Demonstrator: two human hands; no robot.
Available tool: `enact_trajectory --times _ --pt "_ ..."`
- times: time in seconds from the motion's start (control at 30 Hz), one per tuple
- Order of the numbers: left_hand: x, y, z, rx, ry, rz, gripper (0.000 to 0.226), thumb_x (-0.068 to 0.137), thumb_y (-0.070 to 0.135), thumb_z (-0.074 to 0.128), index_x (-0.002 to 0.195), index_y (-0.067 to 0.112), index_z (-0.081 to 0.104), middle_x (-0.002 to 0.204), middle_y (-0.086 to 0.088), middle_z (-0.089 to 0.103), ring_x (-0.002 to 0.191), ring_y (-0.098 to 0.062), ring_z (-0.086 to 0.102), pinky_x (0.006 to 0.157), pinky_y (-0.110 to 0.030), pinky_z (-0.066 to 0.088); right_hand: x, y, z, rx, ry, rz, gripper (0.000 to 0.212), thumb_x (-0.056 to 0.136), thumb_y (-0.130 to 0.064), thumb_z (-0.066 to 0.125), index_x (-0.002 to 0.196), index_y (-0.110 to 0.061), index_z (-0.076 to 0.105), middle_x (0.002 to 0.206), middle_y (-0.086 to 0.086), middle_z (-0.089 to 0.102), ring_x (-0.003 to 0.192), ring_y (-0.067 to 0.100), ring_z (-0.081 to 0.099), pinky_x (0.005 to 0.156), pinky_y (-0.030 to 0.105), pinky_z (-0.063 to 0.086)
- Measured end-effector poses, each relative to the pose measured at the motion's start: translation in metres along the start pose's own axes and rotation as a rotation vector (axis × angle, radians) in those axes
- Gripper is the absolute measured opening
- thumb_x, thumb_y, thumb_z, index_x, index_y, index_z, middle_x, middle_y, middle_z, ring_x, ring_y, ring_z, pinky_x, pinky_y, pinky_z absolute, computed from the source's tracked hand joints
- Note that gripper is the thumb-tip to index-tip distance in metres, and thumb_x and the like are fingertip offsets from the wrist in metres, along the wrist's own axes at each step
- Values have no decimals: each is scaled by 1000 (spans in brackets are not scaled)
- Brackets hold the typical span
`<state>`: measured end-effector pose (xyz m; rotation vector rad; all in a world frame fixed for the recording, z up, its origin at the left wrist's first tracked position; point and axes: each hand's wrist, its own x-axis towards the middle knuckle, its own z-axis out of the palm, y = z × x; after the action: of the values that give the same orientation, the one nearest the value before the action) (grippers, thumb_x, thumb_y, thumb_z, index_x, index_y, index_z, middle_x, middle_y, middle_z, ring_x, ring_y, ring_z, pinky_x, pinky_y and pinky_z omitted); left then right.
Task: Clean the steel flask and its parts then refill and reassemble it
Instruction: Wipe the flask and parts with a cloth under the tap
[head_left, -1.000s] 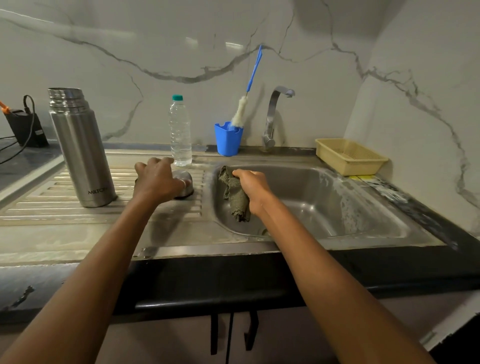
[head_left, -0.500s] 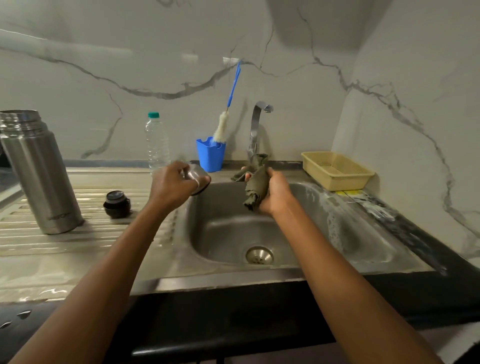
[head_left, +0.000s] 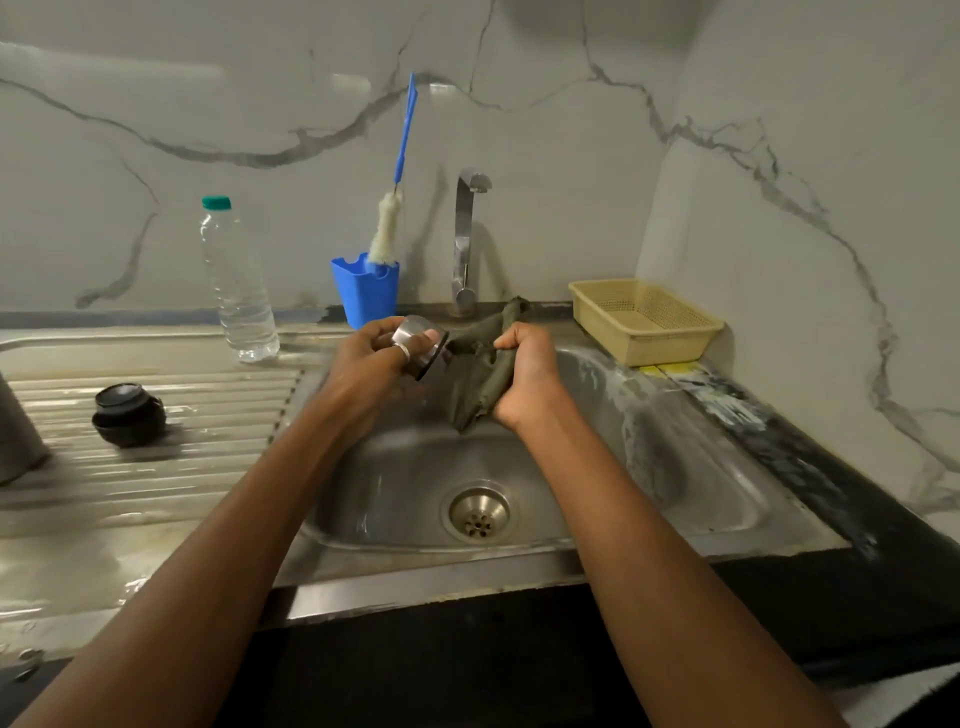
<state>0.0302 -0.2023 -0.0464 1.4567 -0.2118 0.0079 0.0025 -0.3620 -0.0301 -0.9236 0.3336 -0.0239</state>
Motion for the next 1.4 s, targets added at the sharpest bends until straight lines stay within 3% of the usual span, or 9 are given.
enact_trajectory --times 0.17,0.33,0.5,0.6,0.7,0.8,1.0,1.23,1.4 --pt "7 -15 -13 209 37 26 68 75 26 90 131 14 54 113 -4 70 97 -18 72 75 -28 59 8 2 -2 -112 43 9 76 46 -27 54 119 -8 69 127 19 68 102 34 65 100 48 47" --pt "5 -15 -9 264 -2 95 66 71 21 93 126 13 57 110 -4 71 99 -16 72 80 -23 59 8 -2 -1 -127 69 17 72 60 -29 52 125 1 67 120 20 71 110 37 67 101 51 48" --pt "4 -16 -5 240 -57 111 67 75 35 89 133 23 56 113 -6 71 104 -22 71 85 -33 57 6 -4 6 -51 -63 -238 47 85 -30 47 117 -3 70 113 20 73 100 33 66 103 51 50" --pt "2 -15 -1 74 -94 80 58 84 24 83 135 22 57 114 -8 71 104 -24 72 85 -37 60 5 3 15 -432 -138 -512 43 83 -41 45 95 -4 64 94 21 66 86 28 56 88 49 51" --pt "5 -18 -4 -2 -115 86 28 94 3 66 121 10 63 97 -8 72 89 -21 69 75 -31 59 1 20 21 -920 -306 -691 50 91 -44 45 121 -11 68 134 13 60 123 16 55 111 44 43" --pt "2 -18 -9 13 -35 79 17 96 -9 50 94 2 63 69 -1 67 67 -13 62 57 -20 50 -6 27 25 -977 -414 -732 48 107 -50 34 143 -29 57 155 -3 44 142 5 39 121 32 29" --pt "-1 -13 4 -157 -12 -52 27 104 15 43 118 6 65 101 -14 74 92 -26 72 73 -37 60 4 36 17 -1160 -322 -916 47 109 -39 37 153 -24 43 152 1 45 139 10 43 114 28 34" --pt "-5 -7 15 -139 -21 -48 33 106 21 34 94 15 64 76 2 74 82 -15 69 75 -32 56 3 41 15 -1330 -142 -1098 35 106 -47 32 115 -22 54 105 4 66 94 24 63 80 45 52" --pt "-6 -15 15 266 -107 104 29 110 36 29 120 14 44 105 -6 58 93 -15 59 74 -26 50 -1 26 21 -1190 21 -536 54 105 -46 28 103 -10 68 105 15 71 98 30 65 94 46 52"
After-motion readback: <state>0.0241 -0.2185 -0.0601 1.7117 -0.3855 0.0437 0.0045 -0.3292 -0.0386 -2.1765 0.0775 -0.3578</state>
